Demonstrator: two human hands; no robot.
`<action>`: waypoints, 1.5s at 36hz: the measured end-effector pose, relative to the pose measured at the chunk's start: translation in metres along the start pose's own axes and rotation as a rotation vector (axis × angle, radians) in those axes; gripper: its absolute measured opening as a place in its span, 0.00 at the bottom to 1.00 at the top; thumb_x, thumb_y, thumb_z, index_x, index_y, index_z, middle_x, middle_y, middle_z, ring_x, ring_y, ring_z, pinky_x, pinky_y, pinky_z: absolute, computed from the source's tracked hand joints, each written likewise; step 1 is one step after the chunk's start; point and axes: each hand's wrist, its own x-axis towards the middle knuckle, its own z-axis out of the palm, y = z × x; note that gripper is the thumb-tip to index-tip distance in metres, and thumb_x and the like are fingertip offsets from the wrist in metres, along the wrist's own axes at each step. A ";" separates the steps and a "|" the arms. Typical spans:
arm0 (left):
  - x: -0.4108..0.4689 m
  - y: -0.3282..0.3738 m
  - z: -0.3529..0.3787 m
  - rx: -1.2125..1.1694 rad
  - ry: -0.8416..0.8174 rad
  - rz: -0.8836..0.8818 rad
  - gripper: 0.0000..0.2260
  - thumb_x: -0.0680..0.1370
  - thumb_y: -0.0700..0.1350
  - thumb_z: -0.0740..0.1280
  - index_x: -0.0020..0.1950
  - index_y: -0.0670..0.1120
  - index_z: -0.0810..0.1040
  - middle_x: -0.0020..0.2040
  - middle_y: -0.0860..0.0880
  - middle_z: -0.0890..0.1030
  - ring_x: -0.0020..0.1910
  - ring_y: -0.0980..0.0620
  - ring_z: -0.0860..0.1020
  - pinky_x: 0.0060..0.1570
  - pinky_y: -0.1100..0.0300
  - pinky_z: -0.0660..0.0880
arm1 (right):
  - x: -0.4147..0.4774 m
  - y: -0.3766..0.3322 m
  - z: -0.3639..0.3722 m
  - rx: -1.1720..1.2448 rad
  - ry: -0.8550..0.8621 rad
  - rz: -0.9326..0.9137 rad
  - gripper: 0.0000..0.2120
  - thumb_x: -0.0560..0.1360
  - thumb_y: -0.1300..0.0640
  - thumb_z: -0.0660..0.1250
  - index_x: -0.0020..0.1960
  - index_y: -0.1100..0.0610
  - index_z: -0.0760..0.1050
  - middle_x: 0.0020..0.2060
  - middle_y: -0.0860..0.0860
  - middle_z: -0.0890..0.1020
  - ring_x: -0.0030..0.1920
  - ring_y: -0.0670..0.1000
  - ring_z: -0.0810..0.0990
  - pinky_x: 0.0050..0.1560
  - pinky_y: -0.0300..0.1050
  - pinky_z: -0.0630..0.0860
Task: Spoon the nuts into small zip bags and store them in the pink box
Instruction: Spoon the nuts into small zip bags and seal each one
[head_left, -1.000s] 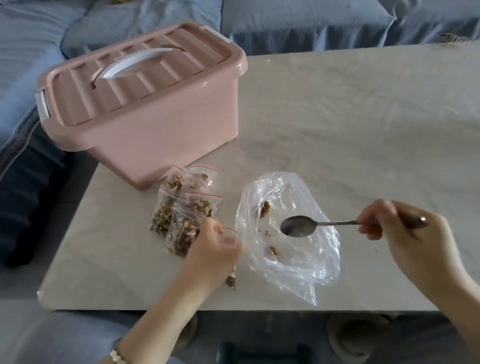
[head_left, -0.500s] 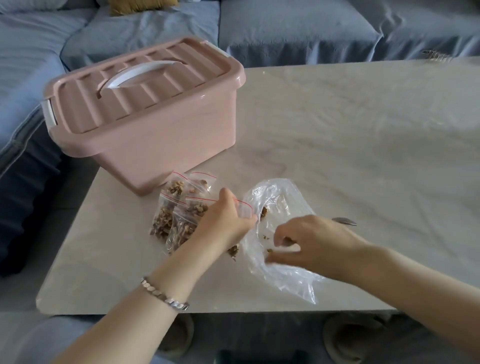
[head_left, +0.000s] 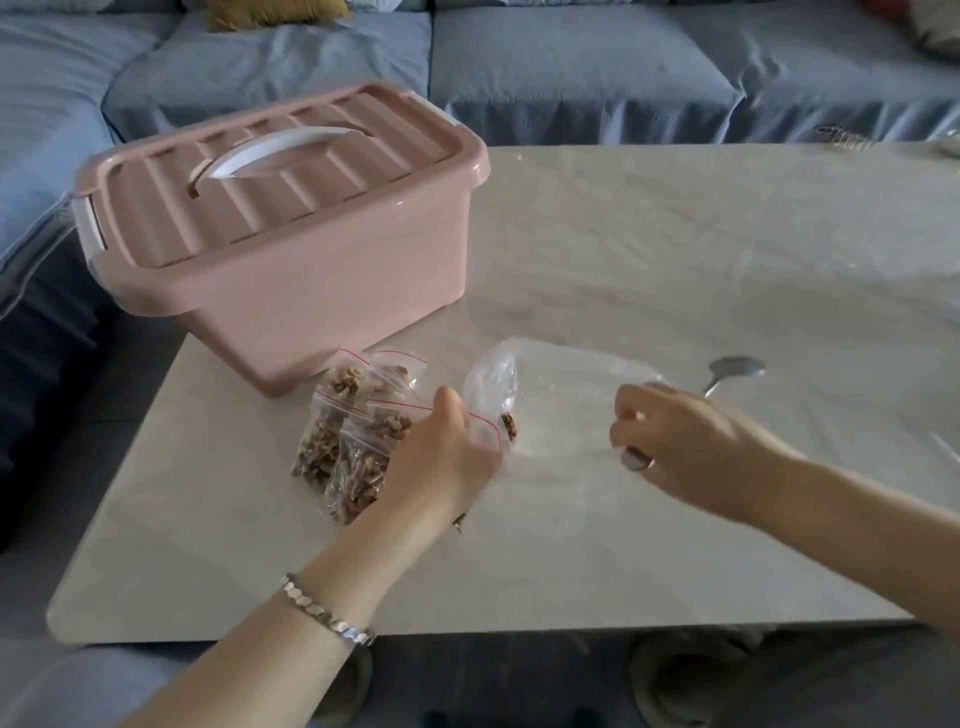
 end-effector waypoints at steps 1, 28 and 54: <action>0.000 0.000 0.001 -0.027 -0.003 -0.004 0.11 0.76 0.51 0.63 0.49 0.46 0.64 0.45 0.46 0.78 0.39 0.48 0.75 0.36 0.57 0.67 | 0.004 0.004 -0.009 -0.051 0.035 -0.022 0.16 0.55 0.71 0.74 0.29 0.55 0.71 0.33 0.51 0.75 0.30 0.53 0.74 0.23 0.39 0.69; -0.018 -0.016 0.011 -0.177 0.022 0.076 0.12 0.74 0.48 0.68 0.45 0.50 0.64 0.35 0.53 0.72 0.29 0.56 0.70 0.26 0.64 0.65 | -0.012 0.025 -0.044 0.290 0.154 0.051 0.15 0.67 0.47 0.68 0.53 0.45 0.75 0.48 0.47 0.72 0.41 0.37 0.70 0.42 0.26 0.66; -0.004 -0.011 0.026 -0.317 -0.064 0.056 0.12 0.74 0.47 0.66 0.48 0.43 0.67 0.40 0.50 0.71 0.35 0.54 0.68 0.33 0.64 0.66 | -0.016 -0.013 0.028 1.013 0.727 0.900 0.19 0.80 0.54 0.55 0.33 0.58 0.72 0.23 0.52 0.80 0.26 0.51 0.80 0.34 0.38 0.75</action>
